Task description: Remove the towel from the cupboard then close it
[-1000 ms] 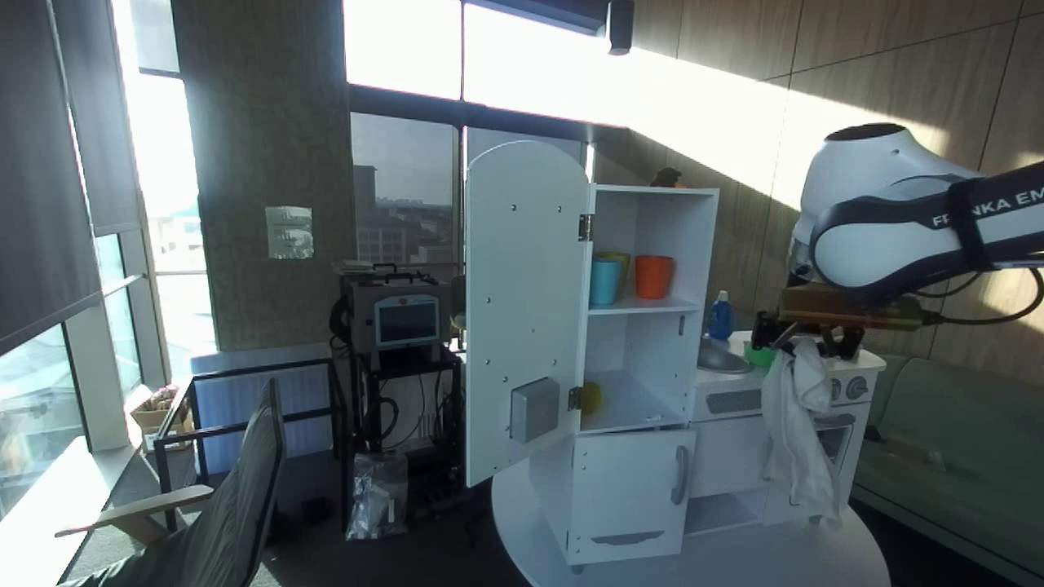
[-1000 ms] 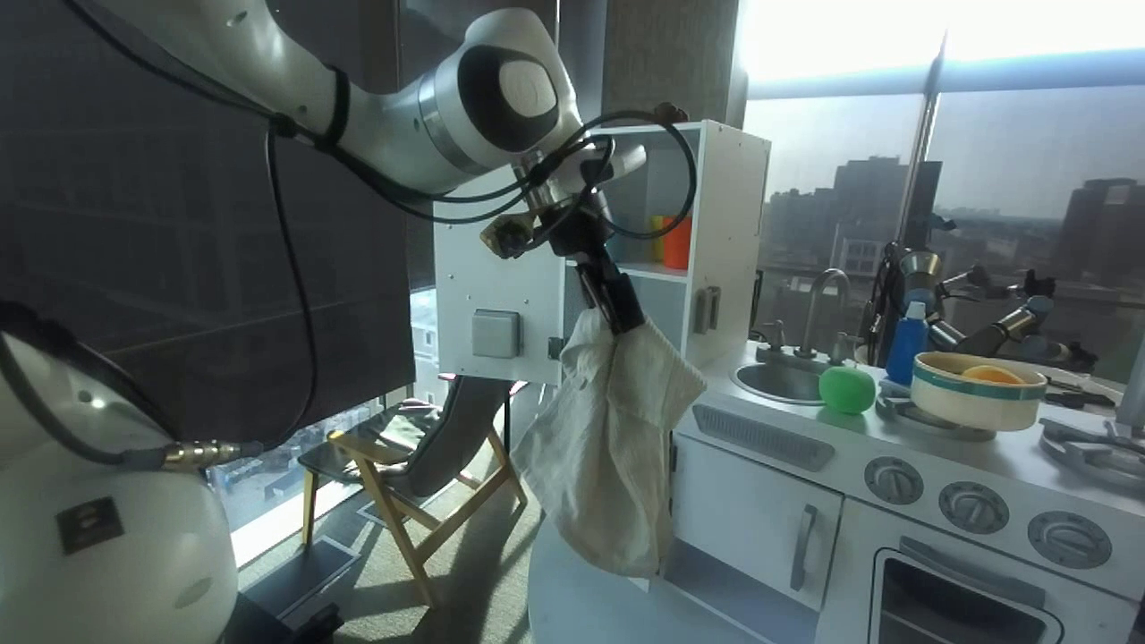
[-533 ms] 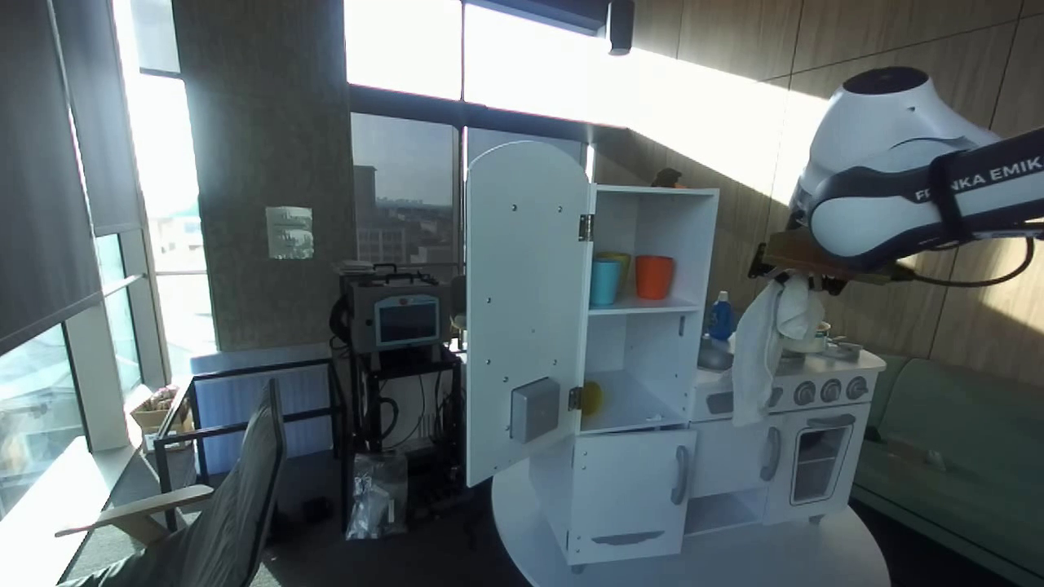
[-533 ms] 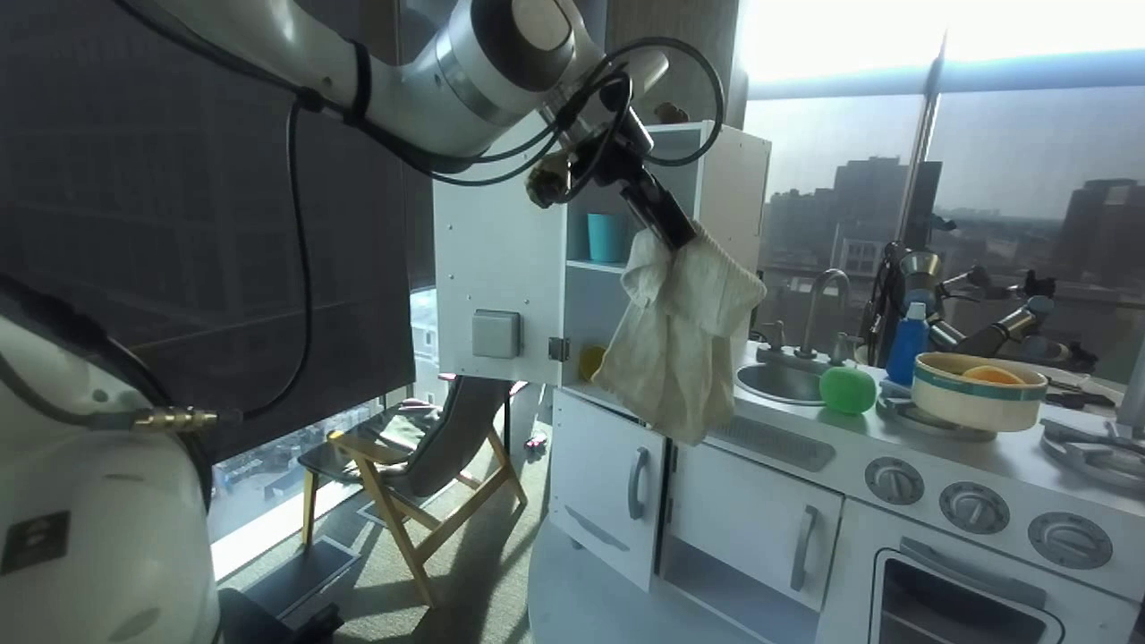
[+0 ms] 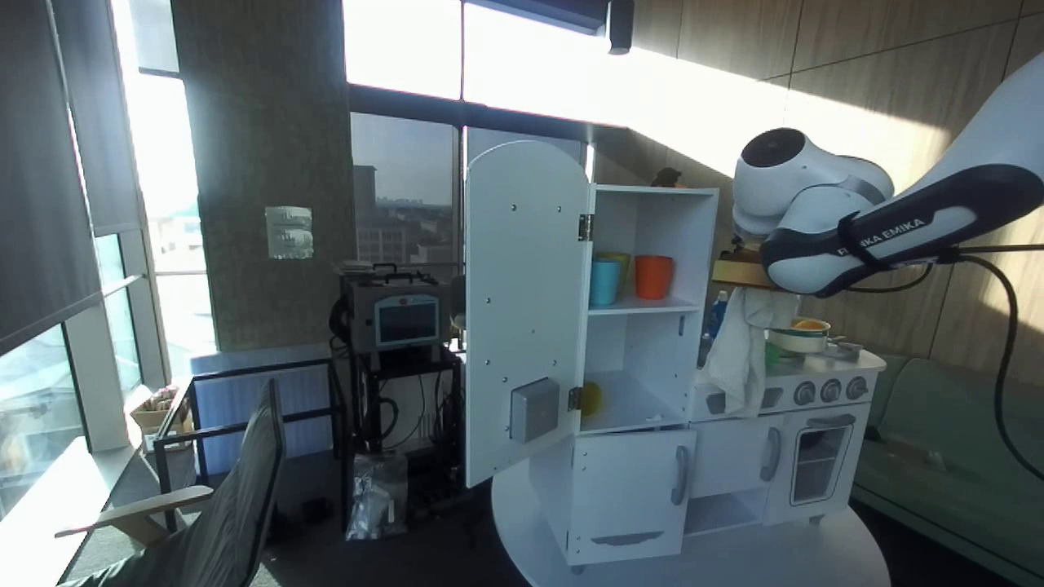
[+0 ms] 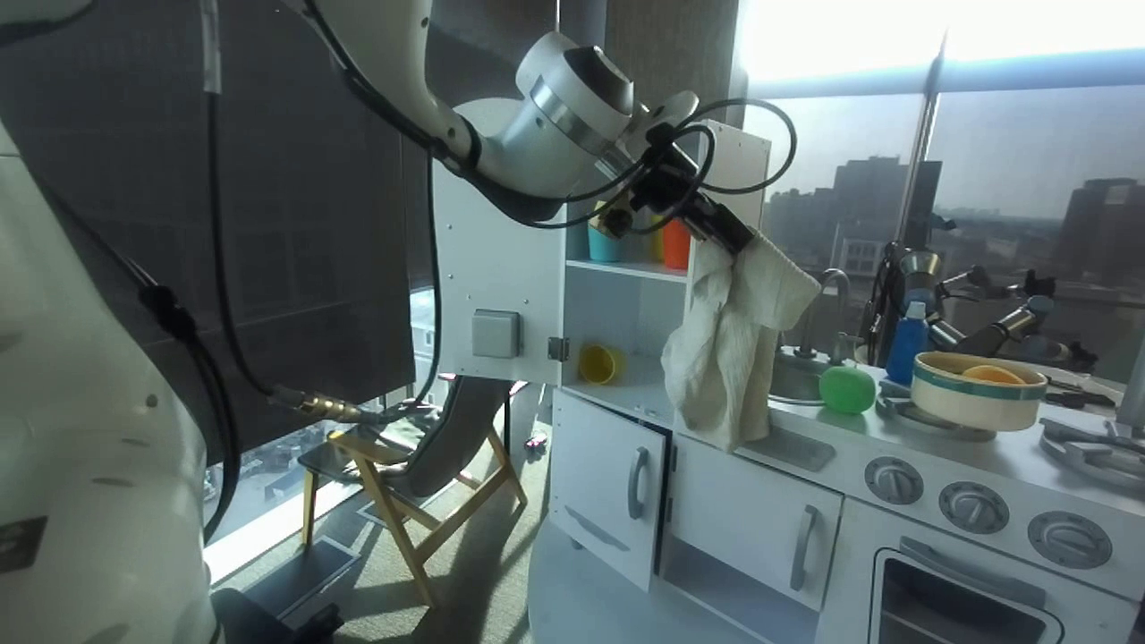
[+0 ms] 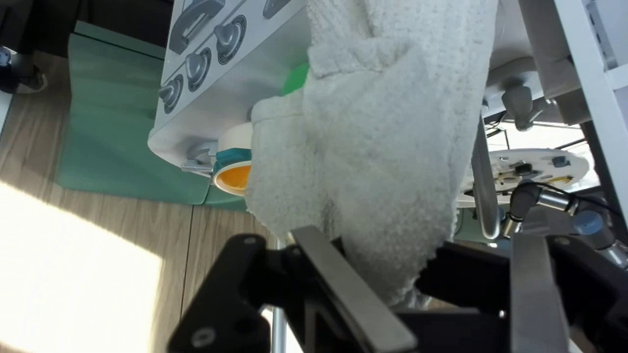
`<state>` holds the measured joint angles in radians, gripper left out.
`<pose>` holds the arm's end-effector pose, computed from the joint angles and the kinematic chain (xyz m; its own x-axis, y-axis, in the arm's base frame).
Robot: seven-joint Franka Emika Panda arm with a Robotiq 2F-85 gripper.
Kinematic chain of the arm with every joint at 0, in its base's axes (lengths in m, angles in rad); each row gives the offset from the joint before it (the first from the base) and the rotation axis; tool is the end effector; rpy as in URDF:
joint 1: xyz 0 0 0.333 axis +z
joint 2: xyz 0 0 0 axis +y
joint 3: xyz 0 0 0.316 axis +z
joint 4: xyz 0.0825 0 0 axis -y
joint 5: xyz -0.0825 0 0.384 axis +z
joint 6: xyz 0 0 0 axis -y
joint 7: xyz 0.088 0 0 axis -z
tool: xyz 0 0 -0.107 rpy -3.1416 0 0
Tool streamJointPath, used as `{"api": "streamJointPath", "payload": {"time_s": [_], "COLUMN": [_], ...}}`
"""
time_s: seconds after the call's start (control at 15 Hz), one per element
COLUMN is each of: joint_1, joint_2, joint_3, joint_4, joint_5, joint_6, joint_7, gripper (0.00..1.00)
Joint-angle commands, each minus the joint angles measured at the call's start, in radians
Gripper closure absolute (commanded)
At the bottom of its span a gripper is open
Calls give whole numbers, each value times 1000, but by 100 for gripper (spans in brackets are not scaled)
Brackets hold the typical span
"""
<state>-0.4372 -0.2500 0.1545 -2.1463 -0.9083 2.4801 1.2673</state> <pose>0.5065 -0.1372 0.5710 0.3391 -0.4868 0.8050 -0.8231 -0.5680 0.0033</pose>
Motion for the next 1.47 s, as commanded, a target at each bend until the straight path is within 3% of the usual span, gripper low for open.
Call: {"api": "streamJointPath", "payload": {"time_s": [0.0, 0.2, 0.53, 0.67, 1.2, 1.4], "joint_1": [114, 167, 186, 189, 224, 238], "joint_2": [107, 159, 227, 256, 368, 391], "joint_3": [-116, -191, -270, -289, -310, -329], "joint_4": [92, 114, 154, 175, 247, 281], "joint_5": [-14, 34, 71, 86, 344, 369], "joint_6": [50, 94, 150, 169, 194, 192], "joint_7": [-84, -235, -389, -425, -701, -732], "gripper": [91, 91, 91, 91, 91, 91]}}
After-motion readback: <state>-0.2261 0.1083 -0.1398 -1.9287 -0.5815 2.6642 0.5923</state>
